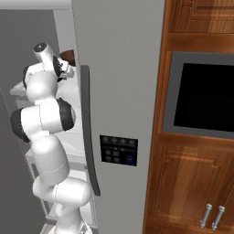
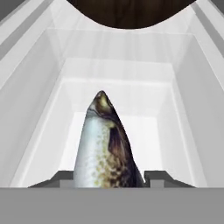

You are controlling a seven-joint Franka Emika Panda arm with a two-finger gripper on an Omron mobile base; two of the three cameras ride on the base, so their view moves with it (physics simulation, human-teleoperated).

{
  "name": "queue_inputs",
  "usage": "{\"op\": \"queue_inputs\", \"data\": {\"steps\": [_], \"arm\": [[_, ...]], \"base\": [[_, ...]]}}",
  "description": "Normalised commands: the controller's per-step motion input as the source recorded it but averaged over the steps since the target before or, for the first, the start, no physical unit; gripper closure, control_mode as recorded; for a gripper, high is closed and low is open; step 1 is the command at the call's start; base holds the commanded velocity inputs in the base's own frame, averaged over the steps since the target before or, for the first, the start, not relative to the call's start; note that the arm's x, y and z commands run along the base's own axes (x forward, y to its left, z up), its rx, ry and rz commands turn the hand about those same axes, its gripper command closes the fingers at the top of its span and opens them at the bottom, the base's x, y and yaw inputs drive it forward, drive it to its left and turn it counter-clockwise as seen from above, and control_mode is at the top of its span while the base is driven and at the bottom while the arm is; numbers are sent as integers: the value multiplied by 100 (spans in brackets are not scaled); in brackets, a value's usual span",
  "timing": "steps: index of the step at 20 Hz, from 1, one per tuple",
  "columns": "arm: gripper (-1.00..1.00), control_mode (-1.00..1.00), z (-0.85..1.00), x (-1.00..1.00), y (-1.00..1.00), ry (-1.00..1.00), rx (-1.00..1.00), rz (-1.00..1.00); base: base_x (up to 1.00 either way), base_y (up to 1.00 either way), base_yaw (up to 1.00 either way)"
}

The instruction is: Take the fish out of the fridge, briefly rinse it in the sink, and place it on the tray next to the sink.

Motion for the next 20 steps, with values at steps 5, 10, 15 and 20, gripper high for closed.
{"op": "queue_inputs", "data": {"steps": [5, 10, 15, 20], "arm": [[100, -100, 0, -64, 0, -1, 0, 0], [100, -100, 2, -100, -18, -17, 3, -8], [100, -100, 16, -100, -39, -30, 7, -17], [100, -100, 29, -100, -42, -26, 10, -19]], "base": [[0, 0, 0], [0, 0, 0], [0, 0, 0], [0, 0, 0]]}}
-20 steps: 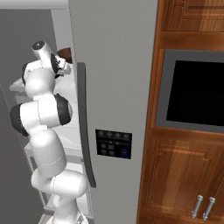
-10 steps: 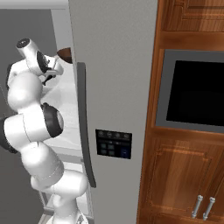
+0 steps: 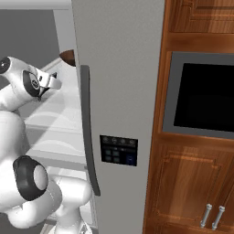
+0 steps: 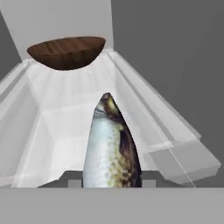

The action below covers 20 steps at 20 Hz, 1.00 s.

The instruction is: Take the fish out of the fridge, briefly rinse it in the sink, and place it on the tray next to the sink.

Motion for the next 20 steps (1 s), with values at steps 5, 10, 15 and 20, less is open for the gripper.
{"op": "queue_inputs", "data": {"steps": [5, 10, 15, 20], "arm": [[100, -100, 64, -100, -27, -11, 16, -27], [100, -100, 49, -100, -17, -1, 16, -32], [100, -100, 22, -100, -24, 10, 17, -33], [100, -100, 1, -100, -56, 35, 22, -39]], "base": [[0, 0, 0], [0, 0, 0], [0, 0, 0], [0, 0, 0]]}}
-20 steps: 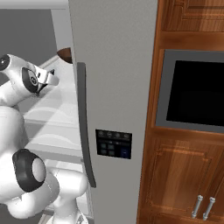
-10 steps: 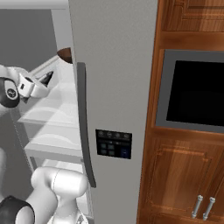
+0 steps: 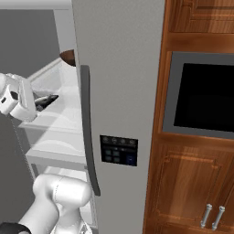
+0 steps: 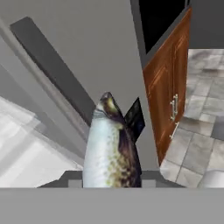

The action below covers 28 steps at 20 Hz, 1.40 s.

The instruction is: Take the fish out of the fridge, briefly rinse it in the sink, and place it on the tray next to the sink.

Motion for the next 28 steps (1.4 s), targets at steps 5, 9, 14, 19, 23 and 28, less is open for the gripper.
{"op": "queue_inputs", "data": {"steps": [5, 9, 14, 19, 23, 28], "arm": [[100, -100, 0, -94, -100, 22, 32, -30], [100, -100, 0, -61, -100, 13, 33, -13], [100, -100, -4, -66, -100, 17, 33, -23], [100, 100, 0, 0, 0, 0, 0, 0], [100, 100, 0, 0, 0, 0, 0, 0], [100, 100, 0, 0, 0, 0, 0, 0]], "base": [[0, 0, 0], [0, 0, 0], [0, 0, 0], [-50, -67, -73], [-30, -39, -85], [-9, -41, -89]]}}
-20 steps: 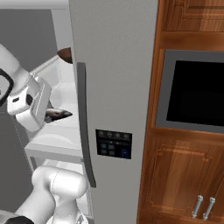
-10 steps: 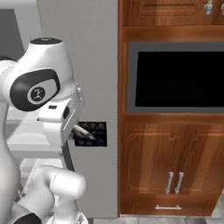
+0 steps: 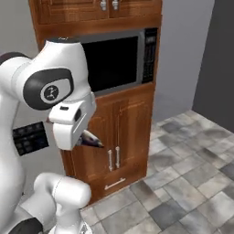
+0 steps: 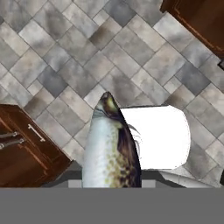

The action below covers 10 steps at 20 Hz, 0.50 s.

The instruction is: Take the fish out of the fridge, briefly rinse it in the sink, and place it on the tray next to the sink.

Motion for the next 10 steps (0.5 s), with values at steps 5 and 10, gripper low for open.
{"op": "queue_inputs", "data": {"steps": [5, 10], "arm": [[100, 100, 0, 0, 0, 0, 0, 0], [100, 100, 0, 0, 0, 0, 0, 0]], "base": [[0, -47, -91], [1, -56, -95]]}}
